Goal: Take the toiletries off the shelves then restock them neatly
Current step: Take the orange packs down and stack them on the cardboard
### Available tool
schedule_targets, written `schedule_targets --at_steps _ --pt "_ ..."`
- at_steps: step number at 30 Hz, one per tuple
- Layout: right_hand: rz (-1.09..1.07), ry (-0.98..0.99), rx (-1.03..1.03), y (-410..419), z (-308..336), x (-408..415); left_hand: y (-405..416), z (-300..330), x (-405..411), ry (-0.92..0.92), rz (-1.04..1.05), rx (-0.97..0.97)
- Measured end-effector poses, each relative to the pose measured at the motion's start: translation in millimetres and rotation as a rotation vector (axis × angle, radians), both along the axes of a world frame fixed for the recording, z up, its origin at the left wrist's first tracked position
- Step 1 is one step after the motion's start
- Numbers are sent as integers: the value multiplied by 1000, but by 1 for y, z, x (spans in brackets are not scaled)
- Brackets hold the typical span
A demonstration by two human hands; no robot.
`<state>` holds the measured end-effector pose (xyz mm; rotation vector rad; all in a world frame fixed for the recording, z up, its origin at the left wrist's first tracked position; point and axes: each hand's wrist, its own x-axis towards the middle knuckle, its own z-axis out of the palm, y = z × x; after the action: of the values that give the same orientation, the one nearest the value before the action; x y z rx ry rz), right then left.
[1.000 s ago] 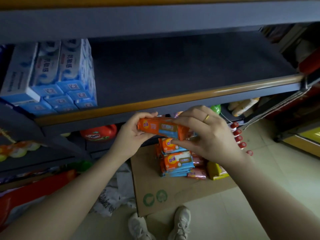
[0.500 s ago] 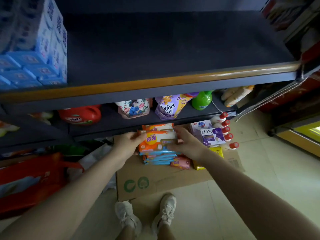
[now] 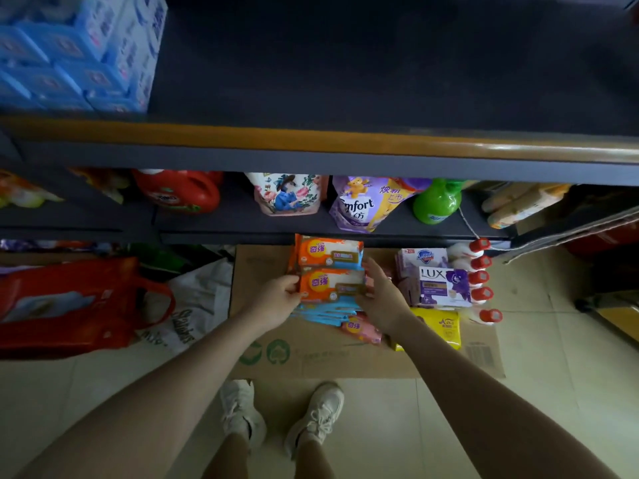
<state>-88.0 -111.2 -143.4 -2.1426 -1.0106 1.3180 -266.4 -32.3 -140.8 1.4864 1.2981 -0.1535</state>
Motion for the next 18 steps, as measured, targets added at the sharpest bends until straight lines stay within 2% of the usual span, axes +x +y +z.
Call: schedule_targets --at_steps 2,5,8,15,18 --pt "-7 -16 1 1 8 3 0 12 -9 71 -38 89" --pt "50 -149 33 7 22 3 9 38 -34 132 -70 286" --pt "120 -196 127 22 50 -10 24 73 -67 177 -98 469" --pt "348 -237 525 95 148 -88 77 153 -151 279 -170 994" --pt "444 -311 698 128 175 -136 104 175 -187 358 -213 1099"
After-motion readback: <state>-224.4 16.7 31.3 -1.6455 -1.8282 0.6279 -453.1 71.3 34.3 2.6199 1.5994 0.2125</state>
